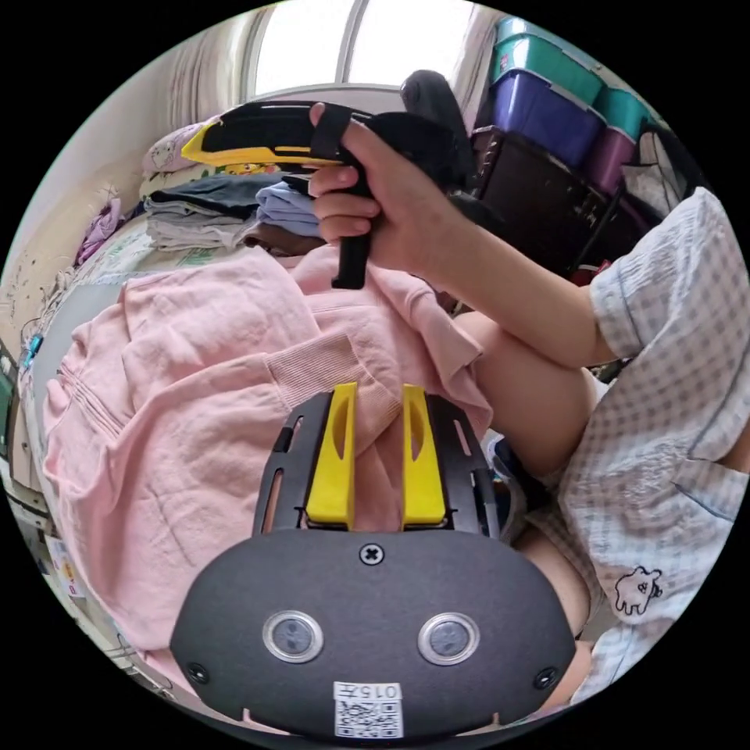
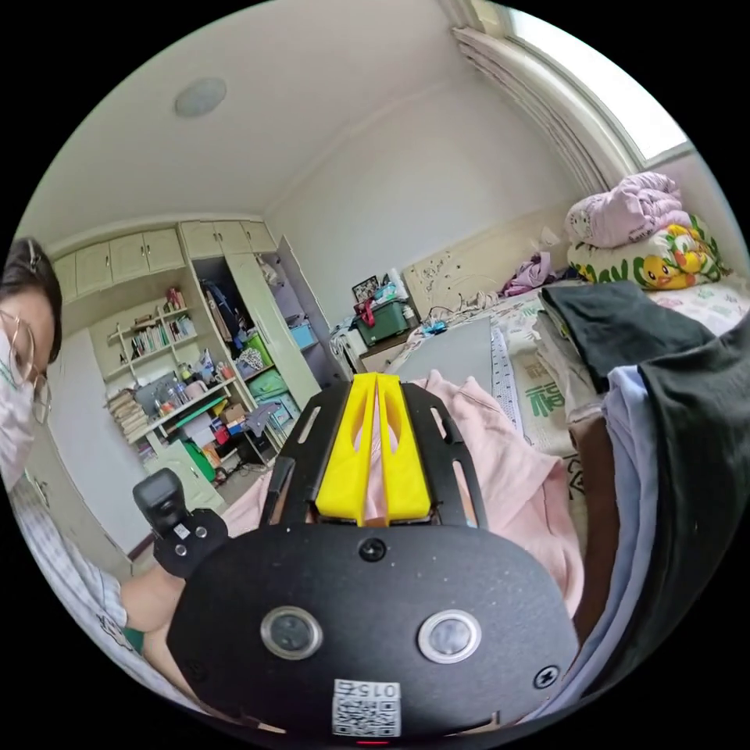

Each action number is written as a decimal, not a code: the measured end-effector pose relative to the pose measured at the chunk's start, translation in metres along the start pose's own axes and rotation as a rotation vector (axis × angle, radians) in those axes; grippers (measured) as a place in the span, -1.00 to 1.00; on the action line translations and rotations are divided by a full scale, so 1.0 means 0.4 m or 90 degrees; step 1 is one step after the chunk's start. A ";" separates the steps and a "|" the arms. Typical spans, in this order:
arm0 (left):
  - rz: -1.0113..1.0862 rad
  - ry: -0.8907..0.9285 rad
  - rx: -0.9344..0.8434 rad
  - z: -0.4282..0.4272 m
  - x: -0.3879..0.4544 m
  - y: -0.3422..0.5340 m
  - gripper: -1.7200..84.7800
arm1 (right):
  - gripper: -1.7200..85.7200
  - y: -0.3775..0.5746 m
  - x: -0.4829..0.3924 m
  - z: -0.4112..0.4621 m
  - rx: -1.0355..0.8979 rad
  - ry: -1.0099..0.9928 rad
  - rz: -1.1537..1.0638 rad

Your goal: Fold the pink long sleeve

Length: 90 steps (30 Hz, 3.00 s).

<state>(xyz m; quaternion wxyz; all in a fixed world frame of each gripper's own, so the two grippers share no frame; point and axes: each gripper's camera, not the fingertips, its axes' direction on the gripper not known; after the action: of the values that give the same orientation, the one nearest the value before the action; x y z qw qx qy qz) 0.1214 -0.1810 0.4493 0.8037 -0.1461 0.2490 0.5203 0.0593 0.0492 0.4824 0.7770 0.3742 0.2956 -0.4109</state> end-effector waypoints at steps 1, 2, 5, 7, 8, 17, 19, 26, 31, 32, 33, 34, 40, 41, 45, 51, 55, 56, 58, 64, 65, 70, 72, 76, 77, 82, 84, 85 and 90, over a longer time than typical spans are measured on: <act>-0.001 -0.001 -0.001 0.001 0.002 -0.001 -0.76 | -0.97 0.000 -0.012 0.005 -0.006 0.001 -0.020; -0.009 0.010 0.003 0.001 -0.005 0.004 -0.76 | -0.97 0.000 -0.021 0.011 -0.013 -0.007 -0.035; -0.020 0.043 0.013 -0.003 -0.023 0.023 -0.76 | -0.97 0.000 -0.037 0.033 -0.035 -0.037 -0.053; -0.007 0.031 0.005 -0.011 -0.015 0.038 -0.75 | -0.97 0.001 -0.045 0.047 -0.045 -0.045 -0.059; 0.001 0.013 0.000 -0.017 -0.007 0.050 -0.75 | -0.97 0.002 -0.051 0.056 -0.050 -0.047 -0.064; -0.100 0.023 0.140 -0.145 -0.076 0.219 -0.92 | -0.96 0.001 -0.138 0.125 -0.075 -0.052 -0.110; -0.239 -0.048 0.264 -0.245 -0.138 0.342 -0.93 | -0.95 -0.001 -0.167 0.138 -0.089 -0.052 -0.095; -0.609 -0.242 0.544 -0.438 -0.170 0.828 -0.95 | -0.78 0.111 -0.575 0.335 -0.487 -0.298 -0.476; -0.566 -0.224 0.532 -0.432 -0.132 0.870 -0.95 | -0.71 0.245 -0.759 0.446 -0.673 -0.278 -0.536; -0.566 -0.211 0.541 -0.428 -0.127 0.887 -0.95 | -0.69 0.276 -0.783 0.458 -0.689 -0.218 -0.553; -0.566 -0.204 0.547 -0.426 -0.126 0.896 -0.95 | -0.69 0.291 -0.791 0.463 -0.696 -0.181 -0.566; -0.569 -0.189 0.557 -0.422 -0.124 0.916 -0.95 | -0.70 0.319 -0.800 0.471 -0.703 -0.107 -0.585; -0.581 -0.135 0.592 -0.408 -0.118 1.005 -0.95 | -0.76 0.333 -0.822 0.468 -0.696 -0.010 -0.536; -0.585 -0.126 0.595 -0.404 -0.119 1.020 -0.95 | -0.77 0.332 -0.828 0.472 -0.699 -0.003 -0.527; -0.580 -0.103 0.602 -0.402 -0.119 1.056 -0.95 | -0.88 0.302 -0.832 0.486 -0.714 -0.007 -0.475; -0.564 -0.100 0.611 -0.421 -0.116 1.112 -0.95 | -0.92 0.069 -0.758 0.446 -0.675 -0.006 -0.365; -0.584 -0.114 0.624 -0.434 -0.110 1.161 -0.95 | -0.90 -0.414 -0.498 0.298 -0.452 0.451 -0.300; -0.586 -0.112 0.627 -0.436 -0.110 1.169 -0.95 | -0.88 -0.545 -0.397 0.214 -0.371 0.595 -0.210; -0.587 -0.111 0.630 -0.437 -0.109 1.175 -0.95 | -0.84 -0.649 -0.268 0.070 -0.310 0.759 -0.044; -0.565 -0.121 0.613 -0.445 -0.106 1.153 -0.94 | -0.82 -0.454 -0.196 -0.094 -0.306 0.594 0.027; -0.559 -0.123 0.608 -0.448 -0.105 1.147 -0.94 | -0.81 -0.370 -0.204 -0.078 -0.352 0.565 0.008; -0.551 -0.157 0.687 -0.577 -0.102 1.204 -0.94 | -0.78 -0.096 -0.318 -0.077 -0.465 0.338 -0.047; -0.620 -0.225 0.763 -0.682 -0.108 1.298 -0.94 | -0.78 -0.046 -0.364 -0.107 -0.476 0.284 -0.056; -0.884 -0.523 0.829 -0.878 -0.033 1.591 -0.86 | -0.76 0.017 -0.454 -0.164 -0.459 0.232 -0.114; -0.859 -0.484 0.806 -0.902 -0.007 1.634 -0.83 | -0.74 0.033 -0.481 -0.162 -0.471 0.227 -0.143; -0.678 -0.377 0.503 -0.839 0.120 1.576 -0.79 | -0.66 0.099 -0.587 -0.125 -0.523 0.199 -0.250; -0.653 -0.349 0.401 -0.775 0.156 1.537 -0.72 | -0.65 0.127 -0.605 -0.103 -0.546 0.191 -0.266; -0.643 -0.328 0.345 -0.731 0.170 1.515 -0.69 | -0.63 0.151 -0.610 -0.085 -0.572 0.178 -0.269; -0.655 -0.197 0.269 -0.602 0.173 1.473 -0.65 | -0.64 0.255 -0.613 -0.023 -0.635 0.234 -0.319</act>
<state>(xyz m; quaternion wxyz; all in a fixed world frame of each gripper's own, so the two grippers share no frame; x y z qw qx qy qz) -0.4508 -0.0022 0.2248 0.9921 -0.0068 0.1244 0.0169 0.0260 0.1981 0.7000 0.6745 -0.0531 0.6625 -0.3216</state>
